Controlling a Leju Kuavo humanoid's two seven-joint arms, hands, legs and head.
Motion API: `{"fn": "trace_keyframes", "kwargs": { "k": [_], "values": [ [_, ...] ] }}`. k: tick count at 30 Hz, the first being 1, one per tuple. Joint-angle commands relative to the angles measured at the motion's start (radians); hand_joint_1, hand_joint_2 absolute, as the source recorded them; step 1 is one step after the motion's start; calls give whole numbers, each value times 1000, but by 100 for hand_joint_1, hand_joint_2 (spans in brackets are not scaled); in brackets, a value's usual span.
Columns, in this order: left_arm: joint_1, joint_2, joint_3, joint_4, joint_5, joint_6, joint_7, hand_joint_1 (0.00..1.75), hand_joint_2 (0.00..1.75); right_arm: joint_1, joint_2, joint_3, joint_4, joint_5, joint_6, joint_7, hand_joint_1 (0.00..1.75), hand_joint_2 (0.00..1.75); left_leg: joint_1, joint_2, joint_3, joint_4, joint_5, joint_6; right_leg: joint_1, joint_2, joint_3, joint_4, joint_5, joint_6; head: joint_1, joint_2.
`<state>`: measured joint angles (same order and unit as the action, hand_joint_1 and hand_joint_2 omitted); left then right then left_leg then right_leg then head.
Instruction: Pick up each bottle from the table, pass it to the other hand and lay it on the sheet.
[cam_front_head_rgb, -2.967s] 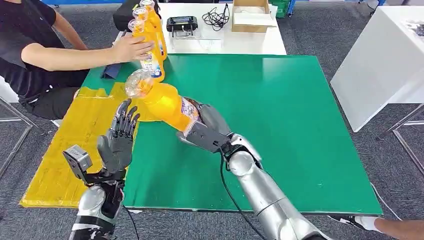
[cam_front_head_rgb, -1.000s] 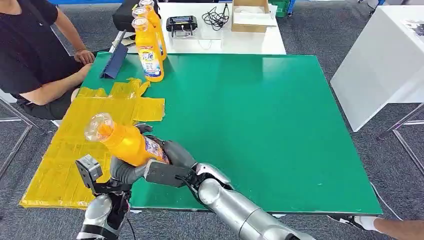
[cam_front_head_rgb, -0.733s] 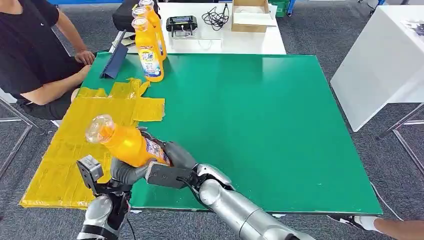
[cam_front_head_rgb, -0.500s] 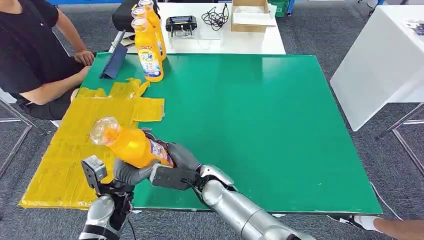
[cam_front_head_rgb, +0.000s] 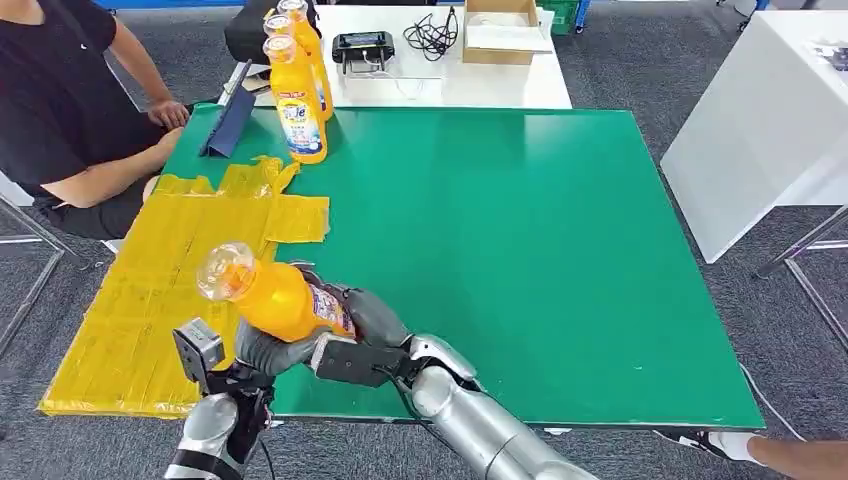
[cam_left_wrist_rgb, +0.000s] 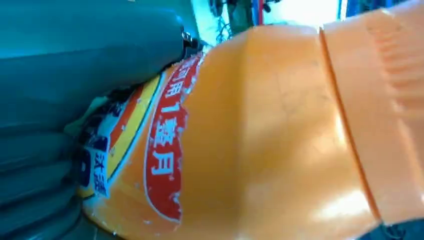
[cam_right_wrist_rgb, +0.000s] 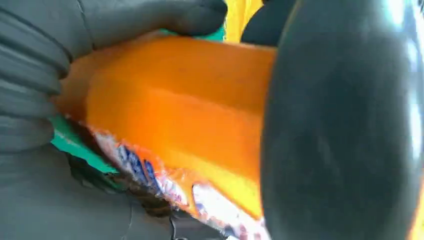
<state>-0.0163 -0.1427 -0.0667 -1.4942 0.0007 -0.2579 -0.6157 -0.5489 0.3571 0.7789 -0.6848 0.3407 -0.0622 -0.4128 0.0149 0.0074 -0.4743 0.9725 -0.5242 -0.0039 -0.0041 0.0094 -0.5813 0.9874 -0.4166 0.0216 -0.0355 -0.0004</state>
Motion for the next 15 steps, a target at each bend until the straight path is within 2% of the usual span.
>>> {"fn": "trace_keyframes", "kwargs": {
  "k": [1,15],
  "values": [
    [13,-12,107,9,-43,-38,-31,175,175,-27,-15,-124,-20,35,6,19,0,175,0,0,2,-1,0,1,1,-1,2,-1,0,0,0,0],
    [52,-8,156,-47,-81,-18,-43,175,175,-27,-18,-160,-67,75,41,34,0,175,0,-1,2,-2,0,1,0,-1,3,-1,0,0,0,0]
  ]
}}
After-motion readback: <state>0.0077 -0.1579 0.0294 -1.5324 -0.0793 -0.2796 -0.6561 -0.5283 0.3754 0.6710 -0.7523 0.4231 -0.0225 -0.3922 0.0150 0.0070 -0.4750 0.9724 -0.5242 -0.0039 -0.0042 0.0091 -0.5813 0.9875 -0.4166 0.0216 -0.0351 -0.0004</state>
